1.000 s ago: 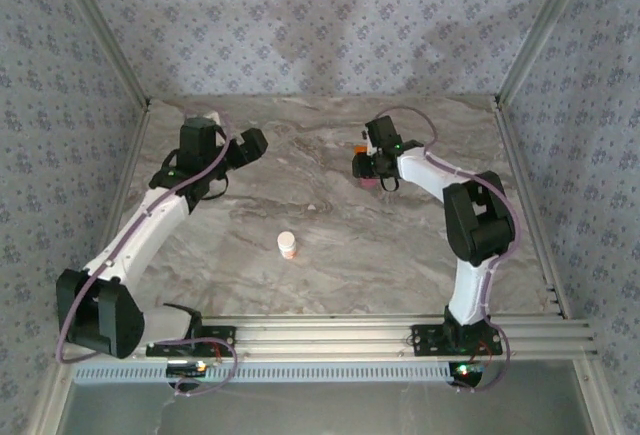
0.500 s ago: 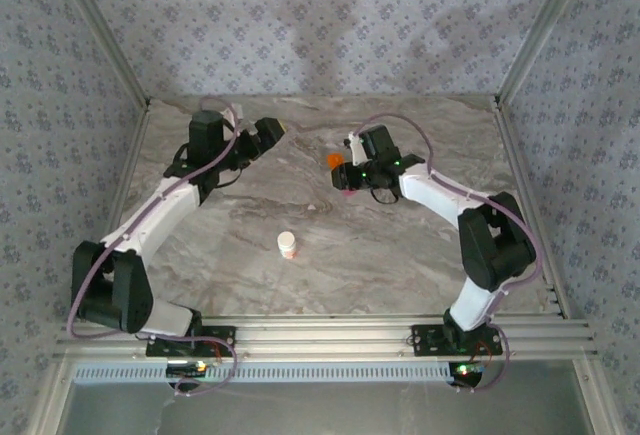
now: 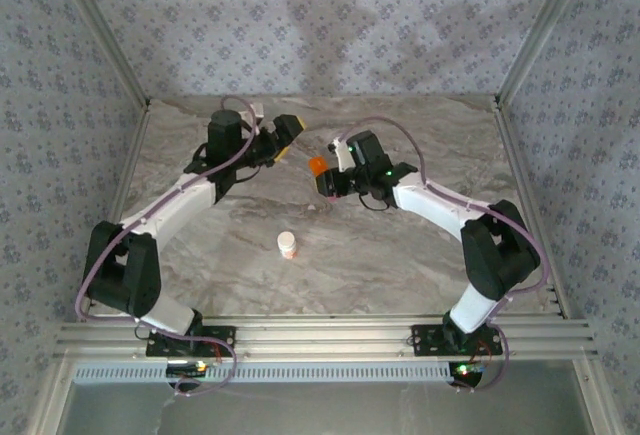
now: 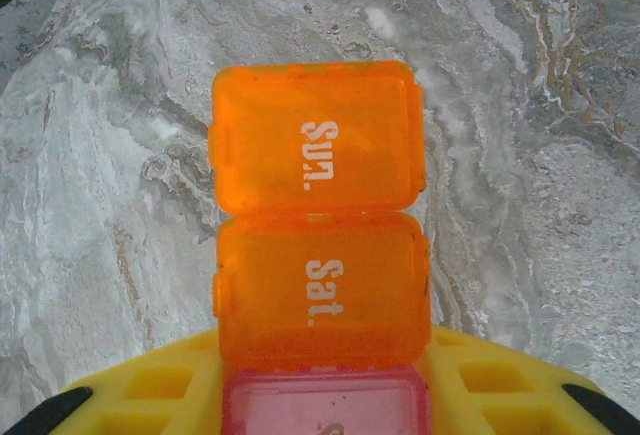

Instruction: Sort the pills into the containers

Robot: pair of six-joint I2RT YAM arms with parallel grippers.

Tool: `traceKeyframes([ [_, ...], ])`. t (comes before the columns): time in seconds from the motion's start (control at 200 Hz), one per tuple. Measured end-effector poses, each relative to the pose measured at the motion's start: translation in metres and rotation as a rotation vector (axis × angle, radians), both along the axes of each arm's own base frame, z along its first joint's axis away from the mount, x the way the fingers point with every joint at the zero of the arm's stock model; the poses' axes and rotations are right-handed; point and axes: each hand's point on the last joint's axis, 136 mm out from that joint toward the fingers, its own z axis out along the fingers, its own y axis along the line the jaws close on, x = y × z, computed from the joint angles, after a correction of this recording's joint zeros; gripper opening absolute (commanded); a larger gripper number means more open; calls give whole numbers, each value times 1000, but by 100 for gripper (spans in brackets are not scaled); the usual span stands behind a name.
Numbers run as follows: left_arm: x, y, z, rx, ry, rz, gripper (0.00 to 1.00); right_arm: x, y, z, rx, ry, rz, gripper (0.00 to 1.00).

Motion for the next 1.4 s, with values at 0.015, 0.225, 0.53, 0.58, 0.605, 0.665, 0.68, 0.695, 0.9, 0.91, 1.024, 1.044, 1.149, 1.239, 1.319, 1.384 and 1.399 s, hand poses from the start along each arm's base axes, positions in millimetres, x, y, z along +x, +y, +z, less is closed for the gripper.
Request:
traceKeyframes([
  [0.015,0,-1,0,-3,0,-2,98,0,0,0,-2,-2,-1,32],
  [0.225,-8,-13,-4,-22,11,-23,98,-1,2,0,-17,-12,-20,31],
  [0.53,-17,-16,-26,-33,79,-22,98,4,-4,13,-14,-47,-76,31],
  [0.58,-17,-17,-26,-38,85,-20,98,5,-4,14,-11,-48,-80,31],
  [0.605,-17,-17,-25,-41,86,-19,98,5,-4,14,-10,-47,-80,31],
  [0.665,-17,-17,-24,-48,86,-18,98,5,-4,15,-8,-46,-82,31],
  [0.68,-17,-18,-23,-50,86,-19,98,5,-4,15,-8,-46,-82,31],
  [0.695,-17,-18,-23,-52,86,-17,98,4,-4,15,-6,-44,-83,31],
  [0.9,-20,-26,-23,-64,92,-29,98,2,0,16,3,-42,-81,31],
  [0.91,-20,-26,-23,-64,93,-30,98,2,1,16,4,-43,-80,31],
  [1.024,-20,-29,-25,-67,99,-33,98,2,3,18,11,-47,-80,31],
  [1.044,-21,-30,-25,-67,101,-34,98,2,3,18,11,-47,-80,31],
  [1.149,-20,-31,-26,-70,103,-31,98,1,4,18,11,-47,-77,31],
  [1.239,-20,-33,-26,-72,101,-29,98,1,4,18,13,-45,-77,31],
  [1.319,-21,-34,-27,-71,102,-30,98,1,4,18,13,-45,-77,31],
  [1.384,-21,-35,-26,-71,101,-32,98,1,5,18,15,-47,-78,31],
  [1.399,-21,-35,-26,-72,100,-32,98,1,5,19,15,-47,-78,31],
])
